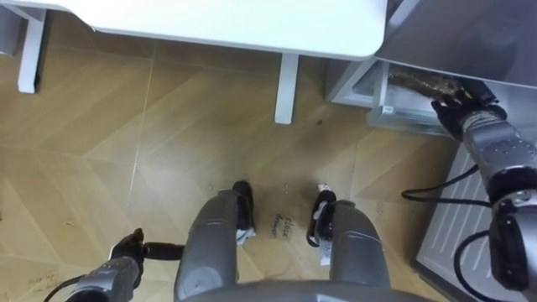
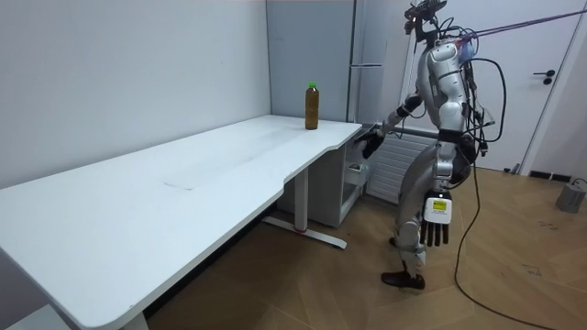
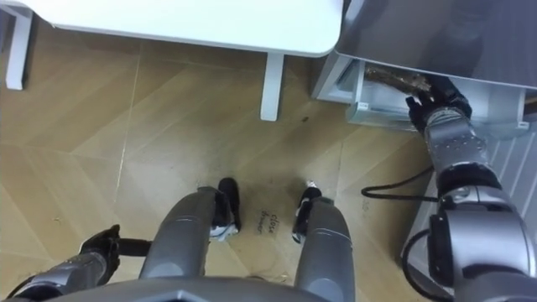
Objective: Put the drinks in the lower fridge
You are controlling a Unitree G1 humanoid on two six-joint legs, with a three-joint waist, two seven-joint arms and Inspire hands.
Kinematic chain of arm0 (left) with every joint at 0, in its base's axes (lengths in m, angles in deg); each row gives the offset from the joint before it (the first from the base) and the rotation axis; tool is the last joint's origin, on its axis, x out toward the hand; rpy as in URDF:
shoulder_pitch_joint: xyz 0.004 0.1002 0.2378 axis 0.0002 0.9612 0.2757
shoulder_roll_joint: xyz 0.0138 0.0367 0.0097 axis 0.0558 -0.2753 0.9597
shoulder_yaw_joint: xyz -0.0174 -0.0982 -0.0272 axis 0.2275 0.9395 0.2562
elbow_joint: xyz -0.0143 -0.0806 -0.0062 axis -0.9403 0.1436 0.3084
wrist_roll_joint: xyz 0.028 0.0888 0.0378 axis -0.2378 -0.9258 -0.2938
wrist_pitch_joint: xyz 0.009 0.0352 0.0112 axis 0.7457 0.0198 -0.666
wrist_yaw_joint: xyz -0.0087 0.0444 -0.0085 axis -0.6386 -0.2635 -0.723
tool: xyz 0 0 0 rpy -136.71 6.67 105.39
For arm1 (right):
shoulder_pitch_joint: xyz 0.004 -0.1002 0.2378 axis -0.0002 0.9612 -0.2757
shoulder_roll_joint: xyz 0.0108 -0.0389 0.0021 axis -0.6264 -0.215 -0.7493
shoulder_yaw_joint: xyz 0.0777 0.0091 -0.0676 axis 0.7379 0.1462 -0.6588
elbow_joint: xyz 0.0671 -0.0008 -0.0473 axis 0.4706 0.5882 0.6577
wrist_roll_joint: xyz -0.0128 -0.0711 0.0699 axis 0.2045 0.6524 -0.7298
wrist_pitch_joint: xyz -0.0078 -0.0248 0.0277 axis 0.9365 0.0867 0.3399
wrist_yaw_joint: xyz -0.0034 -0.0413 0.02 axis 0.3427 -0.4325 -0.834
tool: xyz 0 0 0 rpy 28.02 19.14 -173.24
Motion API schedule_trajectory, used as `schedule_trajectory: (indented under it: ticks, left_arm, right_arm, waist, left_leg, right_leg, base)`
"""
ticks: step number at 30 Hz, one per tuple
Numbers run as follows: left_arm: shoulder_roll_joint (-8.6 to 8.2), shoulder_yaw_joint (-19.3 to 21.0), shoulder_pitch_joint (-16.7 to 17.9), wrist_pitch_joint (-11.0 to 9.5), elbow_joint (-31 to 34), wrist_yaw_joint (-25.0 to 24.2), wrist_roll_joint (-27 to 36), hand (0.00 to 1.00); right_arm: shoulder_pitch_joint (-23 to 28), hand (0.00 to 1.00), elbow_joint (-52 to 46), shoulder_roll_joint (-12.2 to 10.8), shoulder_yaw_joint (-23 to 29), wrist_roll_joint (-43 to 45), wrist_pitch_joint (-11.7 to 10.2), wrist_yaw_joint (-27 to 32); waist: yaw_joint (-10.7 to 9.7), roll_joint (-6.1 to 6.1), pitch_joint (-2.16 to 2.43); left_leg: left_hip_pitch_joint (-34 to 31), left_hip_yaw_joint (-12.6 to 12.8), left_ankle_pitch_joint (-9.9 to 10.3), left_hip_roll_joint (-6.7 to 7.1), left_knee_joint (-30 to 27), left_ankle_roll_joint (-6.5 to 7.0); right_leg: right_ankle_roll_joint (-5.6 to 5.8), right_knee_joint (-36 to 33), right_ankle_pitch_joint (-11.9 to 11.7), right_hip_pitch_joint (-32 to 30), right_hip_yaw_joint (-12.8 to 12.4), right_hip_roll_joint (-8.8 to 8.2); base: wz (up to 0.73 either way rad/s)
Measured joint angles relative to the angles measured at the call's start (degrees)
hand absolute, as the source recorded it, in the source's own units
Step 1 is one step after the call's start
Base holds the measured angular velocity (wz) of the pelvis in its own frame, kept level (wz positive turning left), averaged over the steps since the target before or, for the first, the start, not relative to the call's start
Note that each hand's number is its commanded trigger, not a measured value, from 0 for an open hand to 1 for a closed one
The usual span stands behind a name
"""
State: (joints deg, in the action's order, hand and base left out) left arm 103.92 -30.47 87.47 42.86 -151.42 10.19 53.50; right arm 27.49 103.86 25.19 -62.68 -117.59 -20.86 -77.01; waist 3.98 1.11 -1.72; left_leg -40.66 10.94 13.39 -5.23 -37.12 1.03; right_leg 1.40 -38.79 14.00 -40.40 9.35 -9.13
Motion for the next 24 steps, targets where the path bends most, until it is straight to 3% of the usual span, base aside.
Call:
schedule_trajectory:
  ticks: [5,9,12,18,24]
  left_arm:
    - [0.13,0.7,0.4,-0.6,-0.5,0.5,-0.1,0.00]
    - [0.12,0.9,2.2,-0.9,-0.4,0.4,0.0,0.00]
    - [0.11,0.9,3.4,-0.9,-0.3,0.3,-0.2,0.00]
    - [-0.27,3.1,4.2,-1.4,-0.5,-1.7,-0.3,0.00]
    - [-0.28,5.6,6.1,-2.7,-0.2,-2.9,-1.0,0.00]
  right_arm:
    - [6.5,0.00,-4.7,-0.1,-0.1,7.4,-0.1,3.4]
    - [10.4,0.00,-5.6,-0.4,-1.8,16.0,-1.3,6.4]
    - [13.1,0.00,-6.3,-0.5,-2.3,19.5,-1.3,7.3]
    - [17.2,0.00,-5.6,-2.9,-2.4,28.8,-1.6,6.9]
    - [21.4,0.00,-1.4,-3.0,-6.5,33.7,-1.8,4.0]
  waist:
    - [-1.1,0.04,0.19]
    - [-2.3,-0.05,1.12]
    - [-2.7,-0.34,1.40]
    - [-3.0,-0.53,1.39]
    - [-3.5,-0.44,1.37]
  left_leg:
    - [2.2,0.0,0.0,0.07,0.5,-0.08]
    - [5.1,-0.1,0.2,-0.23,1.5,-0.36]
    - [7.7,-0.1,0.2,-0.19,2.6,-0.41]
    - [14.2,0.0,-0.2,0.00,6.5,-1.09]
    - [20.3,0.2,-0.7,0.13,10.8,-1.16]
  right_leg:
    - [0.06,0.4,0.1,2.1,0.0,0.01]
    - [0.19,2.2,-0.1,5.3,0.1,0.64]
    - [0.52,3.7,-0.4,8.0,0.1,0.93]
    - [1.11,8.3,-1.2,14.8,0.4,1.58]
    - [1.02,13.4,-2.2,21.4,1.0,2.27]
  base:
    - [-0.01]
    - [-0.04]
    - [-0.03]
    - [0.00]
    - [0.00]
